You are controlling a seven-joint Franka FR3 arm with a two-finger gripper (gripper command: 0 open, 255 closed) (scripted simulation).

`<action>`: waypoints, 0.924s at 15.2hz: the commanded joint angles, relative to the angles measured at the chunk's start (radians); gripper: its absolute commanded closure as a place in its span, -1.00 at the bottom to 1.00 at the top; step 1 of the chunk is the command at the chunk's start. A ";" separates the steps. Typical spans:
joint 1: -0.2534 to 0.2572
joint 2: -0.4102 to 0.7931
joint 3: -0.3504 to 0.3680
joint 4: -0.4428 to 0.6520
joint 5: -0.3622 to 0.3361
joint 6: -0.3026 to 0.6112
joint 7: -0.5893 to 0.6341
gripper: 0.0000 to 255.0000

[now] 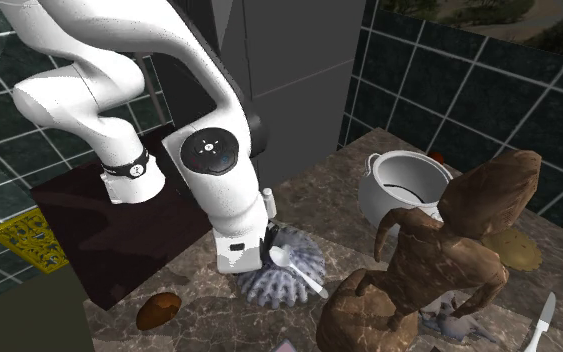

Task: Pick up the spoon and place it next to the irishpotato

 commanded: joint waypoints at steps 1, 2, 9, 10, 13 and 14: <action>0.000 0.000 0.000 0.000 0.000 0.000 0.000 1.00; 0.000 0.000 0.000 0.000 0.000 0.000 0.000 -1.00; 0.239 0.229 -0.069 0.321 -0.350 -0.252 0.554 -1.00; 0.239 0.238 -0.070 0.318 -0.352 -0.240 0.555 -1.00; 0.240 0.266 -0.074 0.311 -0.358 -0.206 0.559 -1.00; 0.240 0.276 -0.076 0.310 -0.360 -0.195 0.560 -1.00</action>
